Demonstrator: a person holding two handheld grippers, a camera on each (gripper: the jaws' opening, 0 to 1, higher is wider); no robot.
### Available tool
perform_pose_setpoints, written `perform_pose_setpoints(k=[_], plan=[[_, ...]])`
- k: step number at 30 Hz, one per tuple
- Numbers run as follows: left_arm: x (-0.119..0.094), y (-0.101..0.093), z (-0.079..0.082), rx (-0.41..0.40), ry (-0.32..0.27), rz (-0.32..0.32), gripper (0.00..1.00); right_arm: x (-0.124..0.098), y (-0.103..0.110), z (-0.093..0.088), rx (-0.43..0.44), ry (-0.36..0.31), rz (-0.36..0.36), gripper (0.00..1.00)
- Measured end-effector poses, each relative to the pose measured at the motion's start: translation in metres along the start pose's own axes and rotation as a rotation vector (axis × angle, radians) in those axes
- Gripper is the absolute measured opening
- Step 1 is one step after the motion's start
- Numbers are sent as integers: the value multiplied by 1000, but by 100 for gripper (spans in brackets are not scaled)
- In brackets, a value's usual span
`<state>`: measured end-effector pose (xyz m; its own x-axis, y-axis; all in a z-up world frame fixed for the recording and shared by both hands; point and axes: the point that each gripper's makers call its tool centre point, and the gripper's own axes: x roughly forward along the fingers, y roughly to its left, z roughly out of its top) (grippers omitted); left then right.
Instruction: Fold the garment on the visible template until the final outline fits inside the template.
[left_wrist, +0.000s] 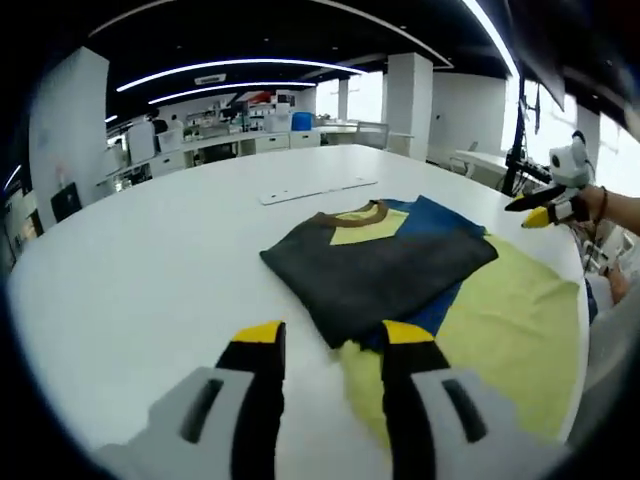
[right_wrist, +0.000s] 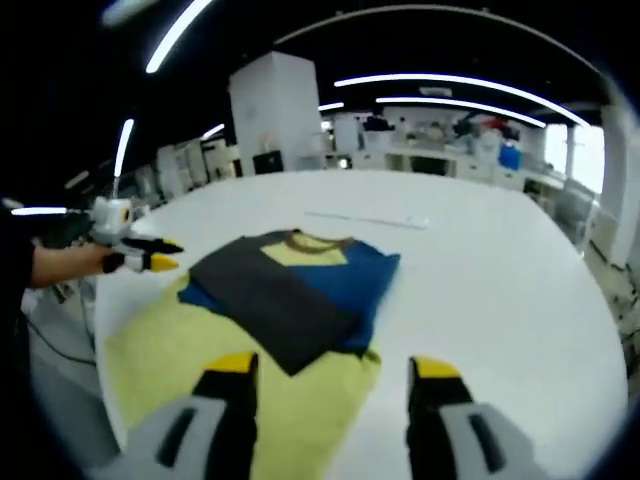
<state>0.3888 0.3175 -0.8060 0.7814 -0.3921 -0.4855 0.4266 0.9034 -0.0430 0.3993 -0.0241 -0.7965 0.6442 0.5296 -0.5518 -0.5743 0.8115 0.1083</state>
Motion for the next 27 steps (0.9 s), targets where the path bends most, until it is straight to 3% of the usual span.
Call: perform_pose_setpoints(k=[5,8,11,19,23,27], plan=[[1,5,-6,-20,6,19,25,8,-4,-4,-5,7,-9,47],[7,10,-18,1,27,23,20,14,-6,-12,-58,39,-16,45],[11,13,-23,13,41,20,17,20,-8,-13,-93,45,-19,38],[19,11,-25,10,34,-27,16,37,-23,-12,-106,52,-66,23],[19,0,-22,12,27,-67,14,42,-28,-16,-104,66,-83,19],[22,1,-23,3,38,-67,12,45,-28,-20,-112,76,-92,17]])
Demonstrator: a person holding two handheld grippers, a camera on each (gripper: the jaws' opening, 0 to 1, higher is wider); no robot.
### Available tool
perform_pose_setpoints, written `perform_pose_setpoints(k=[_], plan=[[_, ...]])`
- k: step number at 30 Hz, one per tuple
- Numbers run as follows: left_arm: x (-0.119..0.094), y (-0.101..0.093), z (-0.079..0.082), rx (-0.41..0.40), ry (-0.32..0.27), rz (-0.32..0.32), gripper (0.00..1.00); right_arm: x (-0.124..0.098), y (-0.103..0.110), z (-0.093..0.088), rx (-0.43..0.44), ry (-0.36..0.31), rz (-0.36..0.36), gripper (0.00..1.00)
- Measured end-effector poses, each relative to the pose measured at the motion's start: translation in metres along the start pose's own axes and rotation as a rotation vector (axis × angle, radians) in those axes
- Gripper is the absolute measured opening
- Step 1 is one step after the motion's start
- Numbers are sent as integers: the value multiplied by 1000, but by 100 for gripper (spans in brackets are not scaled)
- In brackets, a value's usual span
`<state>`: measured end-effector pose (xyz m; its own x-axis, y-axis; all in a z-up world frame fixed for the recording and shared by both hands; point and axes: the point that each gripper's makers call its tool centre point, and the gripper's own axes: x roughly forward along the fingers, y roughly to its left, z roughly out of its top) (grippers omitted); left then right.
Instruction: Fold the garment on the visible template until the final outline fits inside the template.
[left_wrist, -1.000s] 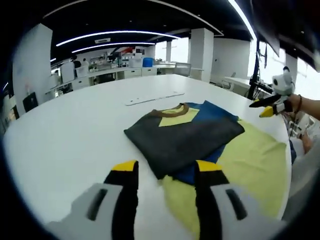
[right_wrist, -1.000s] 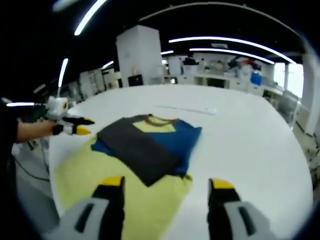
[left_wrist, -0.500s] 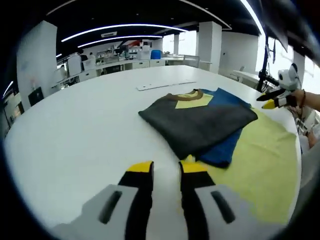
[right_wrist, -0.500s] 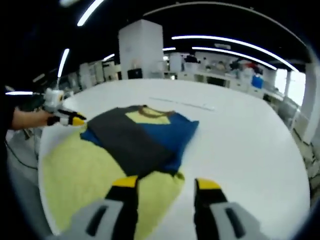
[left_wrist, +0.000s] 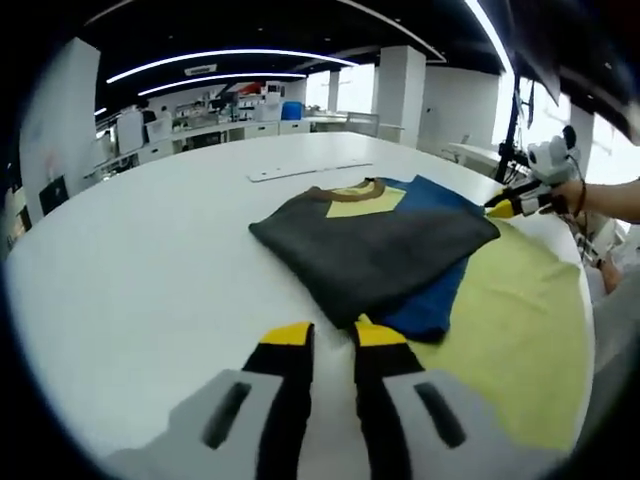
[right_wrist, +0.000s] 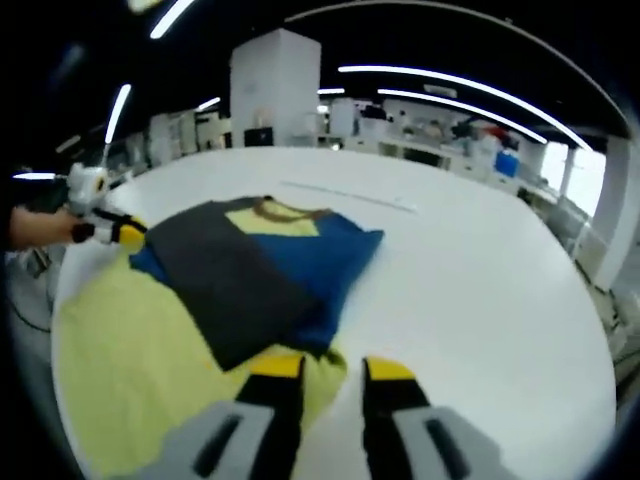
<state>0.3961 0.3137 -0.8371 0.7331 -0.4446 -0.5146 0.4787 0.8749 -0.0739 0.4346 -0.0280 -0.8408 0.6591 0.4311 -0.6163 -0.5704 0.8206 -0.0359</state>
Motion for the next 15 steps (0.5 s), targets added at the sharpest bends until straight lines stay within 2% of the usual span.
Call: perform_pose_setpoints(k=[4,7,10,13,15], plan=[[5,0,1,-31,-9,-15,9,3,-2,-2,-3,3,-3,16],[8,-8,0,-51,2,-33,4,6,-2,-2,0,2,-8,13],[8,-17,2,-127,-3,-61,2,9,-4,1,-3,-8,-13,10],[12,-13,3,-148,12,-52,1,11,-7,4,-49,-23,-30,4],[11,-12,2,-161,23,-48,1,14,-4,6,-34,-37,-15,2]])
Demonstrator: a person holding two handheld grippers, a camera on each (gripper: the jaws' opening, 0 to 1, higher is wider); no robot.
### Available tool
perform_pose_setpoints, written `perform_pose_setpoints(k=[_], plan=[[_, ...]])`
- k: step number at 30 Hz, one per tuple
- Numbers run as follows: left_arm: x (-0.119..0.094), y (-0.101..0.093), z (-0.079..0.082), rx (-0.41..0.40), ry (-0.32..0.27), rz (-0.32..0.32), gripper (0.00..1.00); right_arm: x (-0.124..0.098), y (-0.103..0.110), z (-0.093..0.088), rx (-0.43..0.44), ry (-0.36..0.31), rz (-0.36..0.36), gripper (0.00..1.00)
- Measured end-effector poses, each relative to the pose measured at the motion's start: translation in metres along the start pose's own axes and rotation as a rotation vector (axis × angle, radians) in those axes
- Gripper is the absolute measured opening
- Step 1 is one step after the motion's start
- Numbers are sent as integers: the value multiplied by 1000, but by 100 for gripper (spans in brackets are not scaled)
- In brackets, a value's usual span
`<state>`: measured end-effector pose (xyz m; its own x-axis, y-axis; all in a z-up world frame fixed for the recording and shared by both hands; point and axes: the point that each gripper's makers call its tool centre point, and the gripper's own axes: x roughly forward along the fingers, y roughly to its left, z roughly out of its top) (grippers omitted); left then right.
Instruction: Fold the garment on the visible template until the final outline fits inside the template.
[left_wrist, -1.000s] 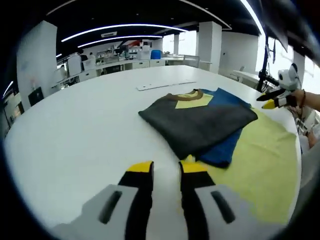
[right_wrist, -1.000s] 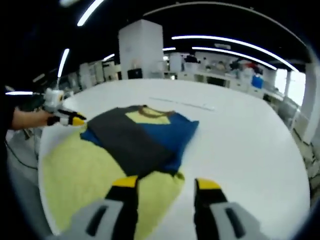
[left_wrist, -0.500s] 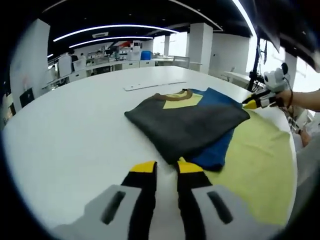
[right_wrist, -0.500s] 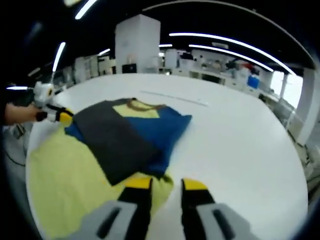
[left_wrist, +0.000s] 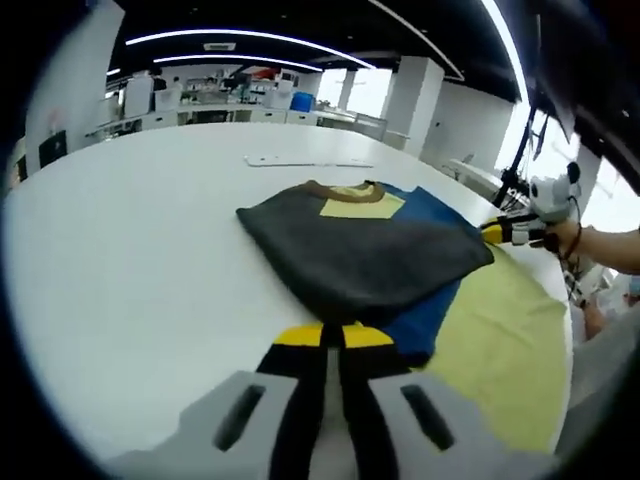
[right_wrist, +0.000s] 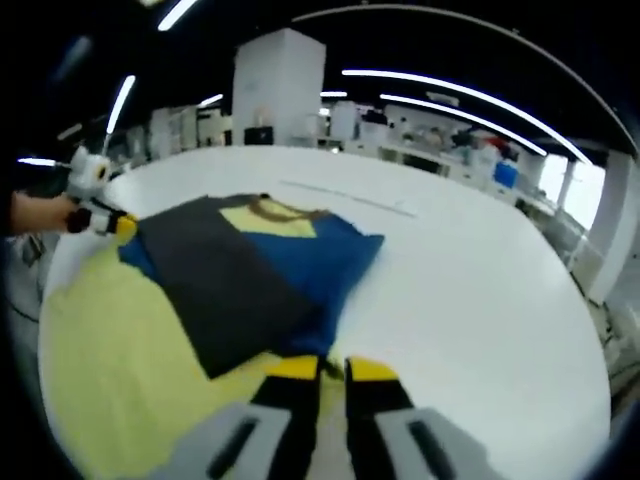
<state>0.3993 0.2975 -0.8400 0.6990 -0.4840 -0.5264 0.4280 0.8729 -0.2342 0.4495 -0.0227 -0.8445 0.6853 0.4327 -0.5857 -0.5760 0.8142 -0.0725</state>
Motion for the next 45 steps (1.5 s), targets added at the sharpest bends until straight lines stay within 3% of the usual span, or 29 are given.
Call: perform_pose_setpoints(k=[3,11,16,21,29,40,45], plan=[[-4,4,0,-16,13,27,0,0,-1,-2,9,6,-2,3],[-12,18,-1,43,31,92,0,-1,2,-3,25,11,9,0],[-13,22,1,105,46,129,0,-3,1,-3,31,18,0,0],[-10,26,4,228,84,176,0,-3,3,-5,25,30,-7,0],[-6,27,6,318,111,202,0,-7,5,-8,31,48,-11,0],[-7,28,7,306,104,224,0,-8,0,-7,57,48,-20,0],[-14,27,6,297,100,217,6,-15,-5,-8,81,47,-33,12]])
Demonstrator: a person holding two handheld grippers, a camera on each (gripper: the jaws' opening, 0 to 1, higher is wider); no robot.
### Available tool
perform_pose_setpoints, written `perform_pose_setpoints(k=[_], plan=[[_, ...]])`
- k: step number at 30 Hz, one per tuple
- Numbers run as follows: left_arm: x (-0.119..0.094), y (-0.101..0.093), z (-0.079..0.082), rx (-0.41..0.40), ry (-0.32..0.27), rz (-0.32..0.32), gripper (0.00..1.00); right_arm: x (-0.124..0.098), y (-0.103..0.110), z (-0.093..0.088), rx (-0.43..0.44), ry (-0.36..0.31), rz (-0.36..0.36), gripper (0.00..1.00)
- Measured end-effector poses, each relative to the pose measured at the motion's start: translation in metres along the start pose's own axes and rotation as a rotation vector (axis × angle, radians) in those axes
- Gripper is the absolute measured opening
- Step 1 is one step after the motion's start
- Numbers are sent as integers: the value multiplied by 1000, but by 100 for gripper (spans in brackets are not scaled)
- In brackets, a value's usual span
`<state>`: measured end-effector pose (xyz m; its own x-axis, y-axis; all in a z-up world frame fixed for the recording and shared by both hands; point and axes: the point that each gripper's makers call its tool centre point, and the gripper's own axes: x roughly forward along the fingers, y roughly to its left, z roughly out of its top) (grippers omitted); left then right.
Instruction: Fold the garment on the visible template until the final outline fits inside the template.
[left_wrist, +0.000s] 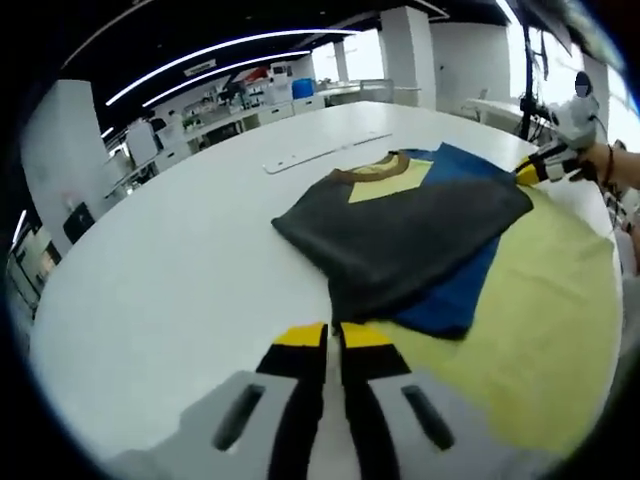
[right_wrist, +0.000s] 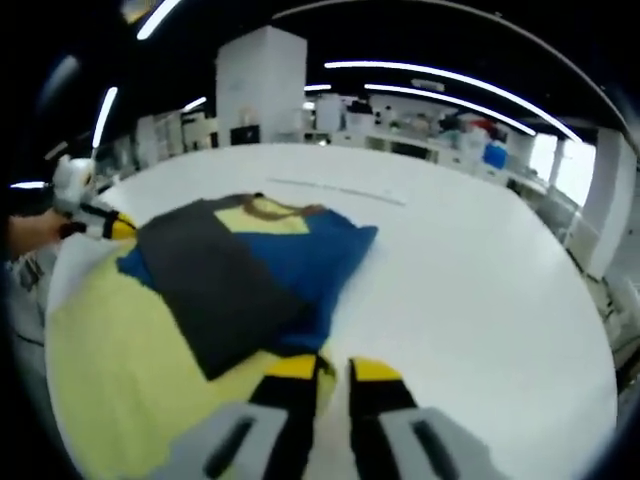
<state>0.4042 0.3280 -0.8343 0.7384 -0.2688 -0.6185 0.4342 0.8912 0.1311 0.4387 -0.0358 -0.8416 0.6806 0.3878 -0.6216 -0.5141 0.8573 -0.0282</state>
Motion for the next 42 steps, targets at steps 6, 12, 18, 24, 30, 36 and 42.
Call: perform_pose_setpoints(k=[6,12,18,24,30,36,42], plan=[[-17,-6,7,-36,-33,-25,25,-14,8,7,6,-21,45,33],[-31,-13,9,-55,-71,-77,47,-29,25,8,11,-27,131,64],[-48,-31,12,-67,-104,-135,67,-47,45,2,-17,1,187,84],[-68,-53,8,-44,-115,-209,79,-66,68,-7,-84,41,257,98],[-85,-78,8,-40,-116,-286,89,-87,88,-16,-139,84,323,99],[-101,-96,4,-5,-131,-335,92,-102,104,-25,-175,114,369,99],[-116,-107,-4,10,-131,-353,89,-117,120,-34,-205,132,406,99]])
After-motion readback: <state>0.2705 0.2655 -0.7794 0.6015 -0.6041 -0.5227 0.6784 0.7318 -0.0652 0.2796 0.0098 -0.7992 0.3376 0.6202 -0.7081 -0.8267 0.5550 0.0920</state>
